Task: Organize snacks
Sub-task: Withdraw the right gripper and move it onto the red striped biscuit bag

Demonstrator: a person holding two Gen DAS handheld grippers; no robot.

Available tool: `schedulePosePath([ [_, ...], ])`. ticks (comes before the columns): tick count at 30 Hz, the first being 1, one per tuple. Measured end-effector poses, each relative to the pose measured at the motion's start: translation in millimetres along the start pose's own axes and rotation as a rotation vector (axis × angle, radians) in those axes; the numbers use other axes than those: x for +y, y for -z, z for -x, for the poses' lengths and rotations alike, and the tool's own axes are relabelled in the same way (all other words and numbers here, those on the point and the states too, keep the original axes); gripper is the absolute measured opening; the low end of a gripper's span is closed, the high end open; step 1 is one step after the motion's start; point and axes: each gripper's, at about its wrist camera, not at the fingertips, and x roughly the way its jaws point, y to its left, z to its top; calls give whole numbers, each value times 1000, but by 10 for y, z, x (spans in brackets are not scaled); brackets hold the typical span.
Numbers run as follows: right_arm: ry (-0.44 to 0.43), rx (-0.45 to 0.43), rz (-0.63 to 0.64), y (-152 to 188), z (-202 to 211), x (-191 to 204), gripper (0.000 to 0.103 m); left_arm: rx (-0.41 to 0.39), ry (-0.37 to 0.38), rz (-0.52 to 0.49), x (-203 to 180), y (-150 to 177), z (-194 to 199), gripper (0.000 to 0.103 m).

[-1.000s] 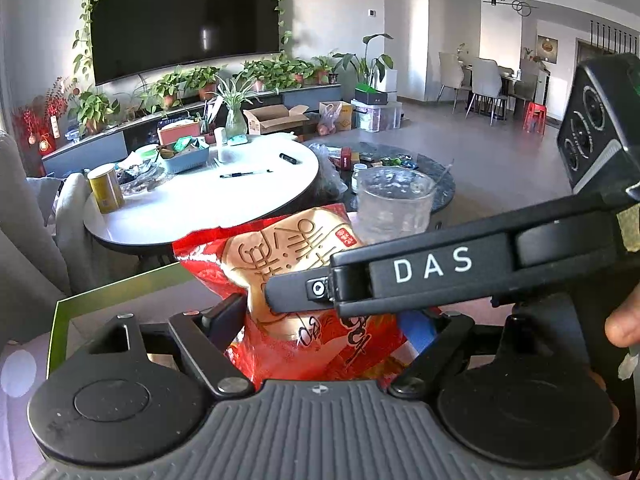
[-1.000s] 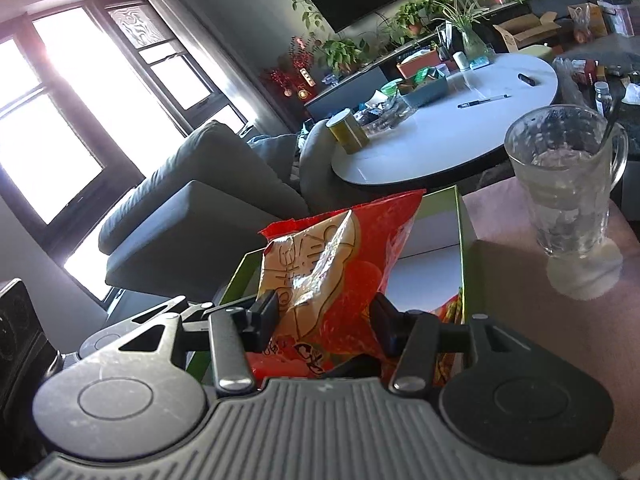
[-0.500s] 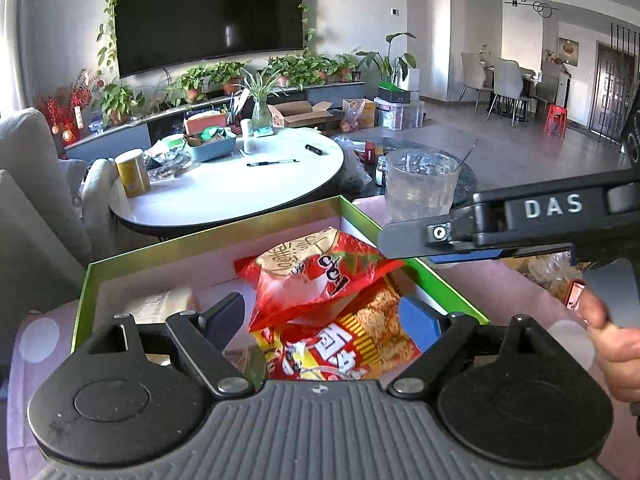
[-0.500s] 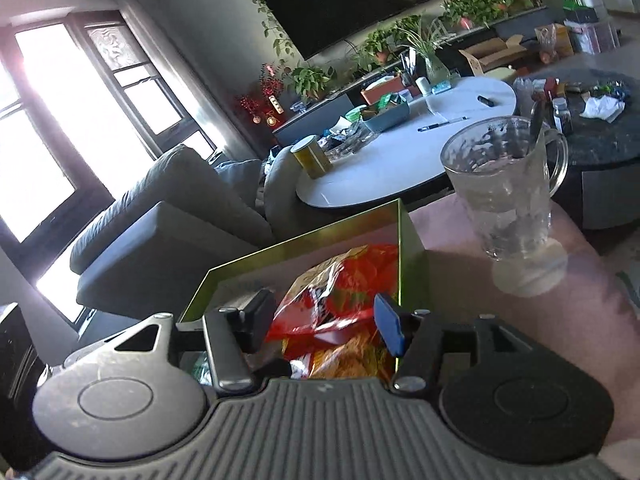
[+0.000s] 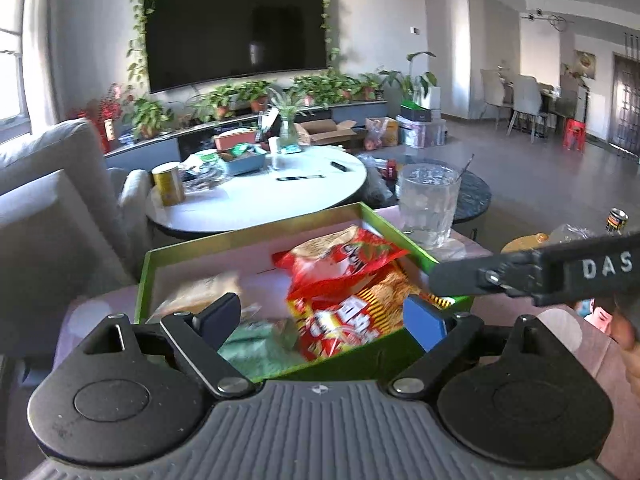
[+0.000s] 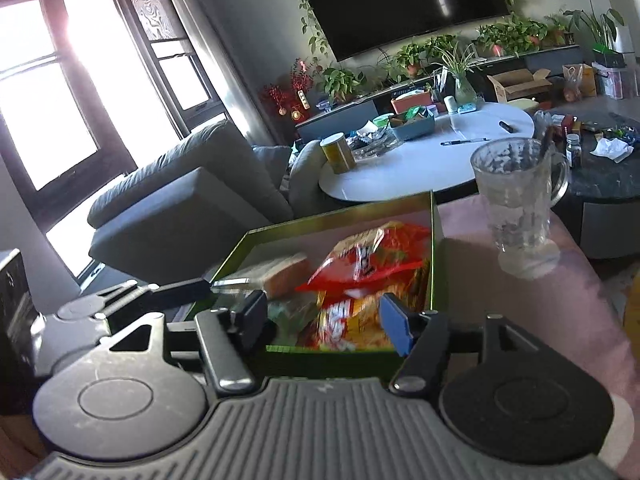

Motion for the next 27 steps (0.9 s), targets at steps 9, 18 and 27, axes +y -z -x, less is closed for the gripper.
schedulePosePath([
  [9,-9,58,14,296,151,174,47,-1,-34,99,197,367,500,90],
  [18,-18,156,40,676,209,406,47,51,-11,153,223,842,804,90],
  [27,-24,252,82,979,214,631,47,123,55,160,132,1219,929,90],
])
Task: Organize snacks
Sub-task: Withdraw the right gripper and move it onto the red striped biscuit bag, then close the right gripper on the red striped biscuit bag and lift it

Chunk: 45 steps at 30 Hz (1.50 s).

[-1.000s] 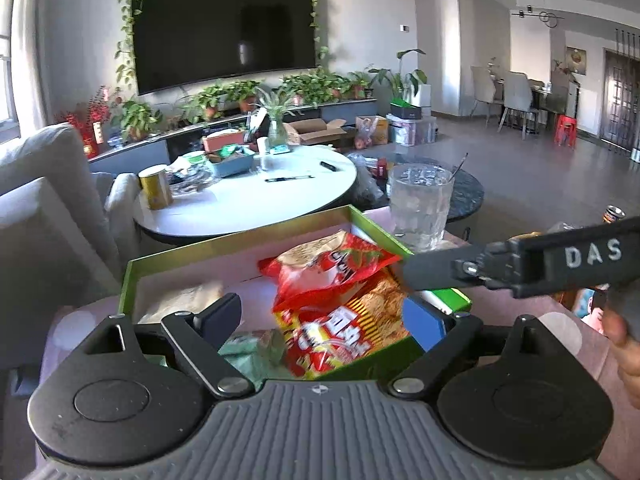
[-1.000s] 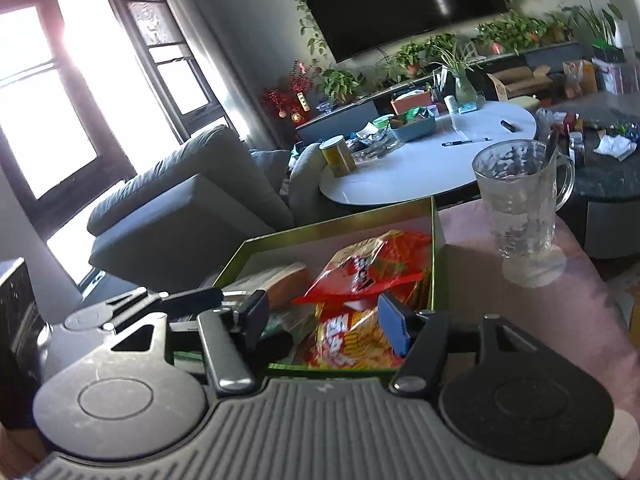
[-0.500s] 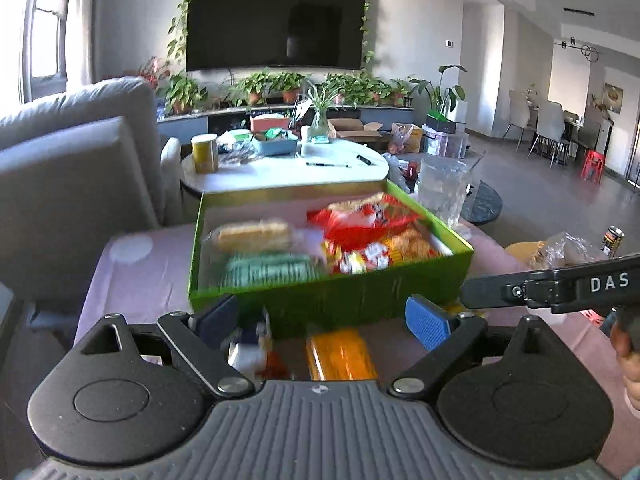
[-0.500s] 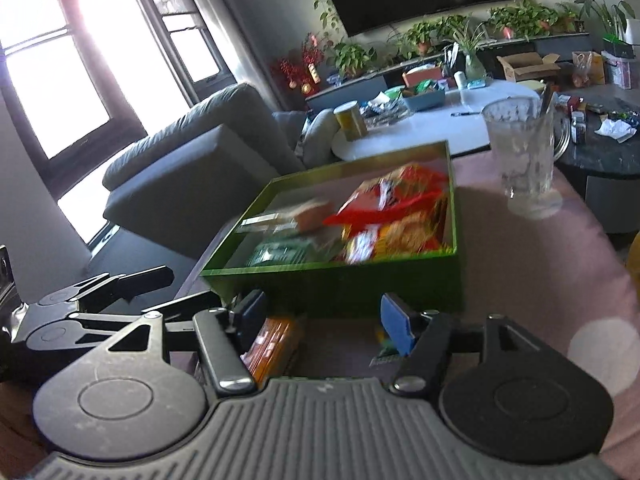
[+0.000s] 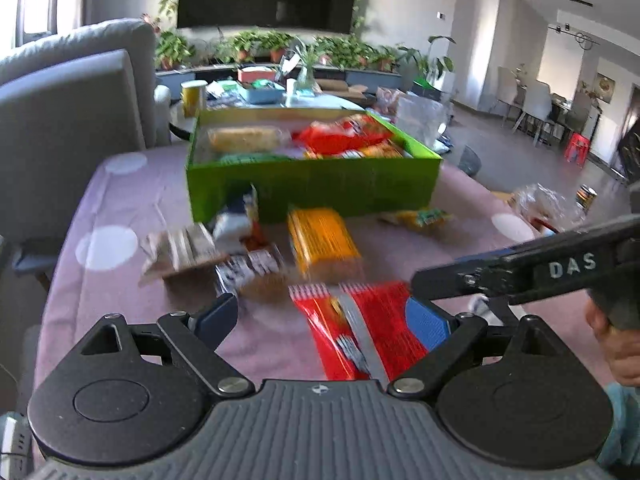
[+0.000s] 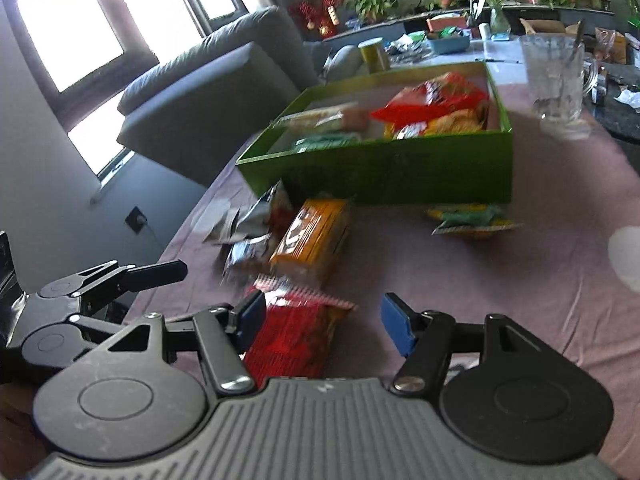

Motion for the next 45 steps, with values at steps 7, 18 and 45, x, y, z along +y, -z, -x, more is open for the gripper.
schedulePosePath([
  [7,8,44,-13,141,-56,58,47,34,15,-13,-56,133,-22,90],
  [18,5,80,-34,207,-115,61,47,66,32,-20,-83,219,-71,90],
  [45,-37,113,-44,278,-218,132,47,92,109,-14,-165,237,-148,74],
])
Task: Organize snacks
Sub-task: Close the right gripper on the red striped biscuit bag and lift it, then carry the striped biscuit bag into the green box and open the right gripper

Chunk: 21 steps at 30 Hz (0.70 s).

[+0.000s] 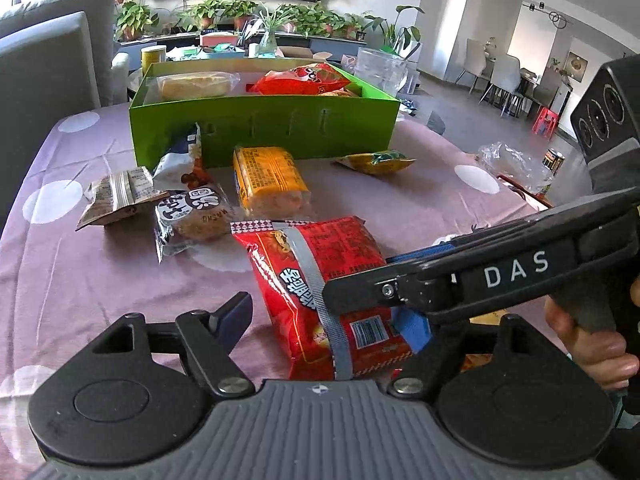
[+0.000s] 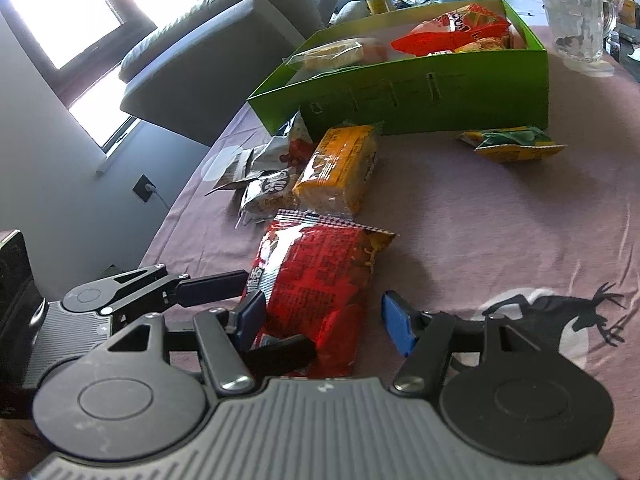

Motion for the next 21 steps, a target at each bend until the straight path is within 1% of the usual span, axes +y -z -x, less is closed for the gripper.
schedulePosePath([
  [1,0,0,1,0,-3,8,47,0,4,1,0,-1,-1,73],
  [3,-1,1,5,1,-6,16,48,0,22,3,-4,-1,-4,65],
  [5,-7,4,10,3,-16,26,48,-2,32,-2,-28,-9,-6,63],
  [7,-10,8,21,3,-27,55,45,-7,13,-18,-74,-17,-1,63],
  [10,12,-8,43,1,-9,103,42,-30,-4,-32,-113,-46,54,62],
  [15,-8,-55,28,-52,119,105,42,-74,-3,-45,-148,-147,157,62],
  [21,-9,-100,36,-166,218,133,42,-109,-17,-72,-189,-307,200,62],
])
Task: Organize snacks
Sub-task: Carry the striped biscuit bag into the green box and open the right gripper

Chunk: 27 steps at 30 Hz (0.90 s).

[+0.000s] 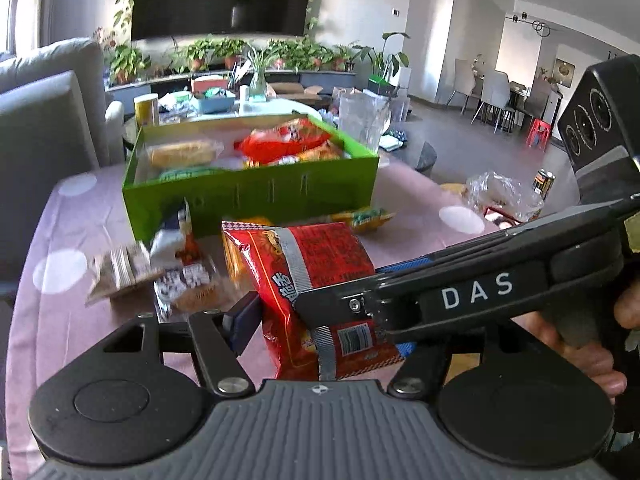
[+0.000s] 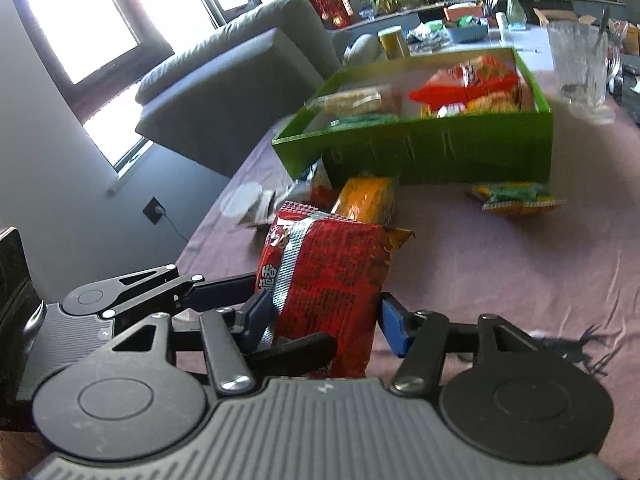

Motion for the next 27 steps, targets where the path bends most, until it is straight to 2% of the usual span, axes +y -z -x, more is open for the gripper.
schedulePosePath([
  [12,7,-75,6,-320,61,-76,42,-45,-24,-48,-10,-401,-144,63],
  [20,-6,-127,-18,-702,-8,-224,42,-79,-31,-41,145,-799,-349,63],
  [27,-11,-182,-38,-1009,-140,-327,42,-102,-79,-72,258,-1113,-590,66],
])
